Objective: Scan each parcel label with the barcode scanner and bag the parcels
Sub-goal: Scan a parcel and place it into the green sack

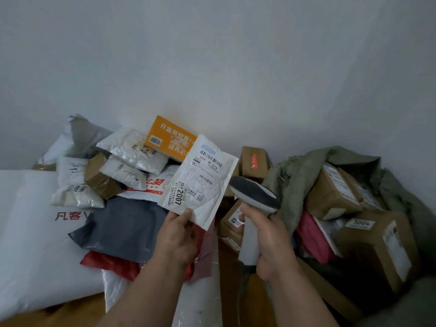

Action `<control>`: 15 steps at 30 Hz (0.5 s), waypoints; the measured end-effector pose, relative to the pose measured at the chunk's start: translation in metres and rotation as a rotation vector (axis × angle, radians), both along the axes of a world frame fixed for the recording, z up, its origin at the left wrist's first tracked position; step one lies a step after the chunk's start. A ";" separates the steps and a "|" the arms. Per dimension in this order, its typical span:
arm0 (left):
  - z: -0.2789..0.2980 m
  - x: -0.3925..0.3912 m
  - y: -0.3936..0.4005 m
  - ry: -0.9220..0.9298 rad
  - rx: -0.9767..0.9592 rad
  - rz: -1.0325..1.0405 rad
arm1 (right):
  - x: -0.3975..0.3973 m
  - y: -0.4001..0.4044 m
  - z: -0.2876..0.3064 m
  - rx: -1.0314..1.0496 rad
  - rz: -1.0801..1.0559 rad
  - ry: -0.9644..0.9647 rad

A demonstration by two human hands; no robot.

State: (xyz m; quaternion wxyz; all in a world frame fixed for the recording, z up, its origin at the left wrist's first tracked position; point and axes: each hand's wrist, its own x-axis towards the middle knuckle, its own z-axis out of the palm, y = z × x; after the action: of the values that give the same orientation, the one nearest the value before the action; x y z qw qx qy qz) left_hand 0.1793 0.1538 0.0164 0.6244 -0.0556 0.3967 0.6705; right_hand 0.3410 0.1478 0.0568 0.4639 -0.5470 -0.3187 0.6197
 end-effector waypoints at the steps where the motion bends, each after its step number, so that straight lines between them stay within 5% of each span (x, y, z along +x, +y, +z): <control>1: -0.001 0.000 -0.003 -0.003 0.000 -0.004 | 0.000 -0.003 0.002 0.001 0.009 0.007; 15: 0.001 0.003 -0.020 0.018 0.003 0.015 | -0.002 -0.029 0.027 0.068 0.100 0.035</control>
State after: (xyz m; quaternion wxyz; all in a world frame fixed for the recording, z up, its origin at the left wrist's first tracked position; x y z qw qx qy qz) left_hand 0.1823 0.1333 0.0178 0.6159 -0.0515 0.4010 0.6761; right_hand 0.3391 0.1186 0.0835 0.4563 -0.5034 -0.3581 0.6404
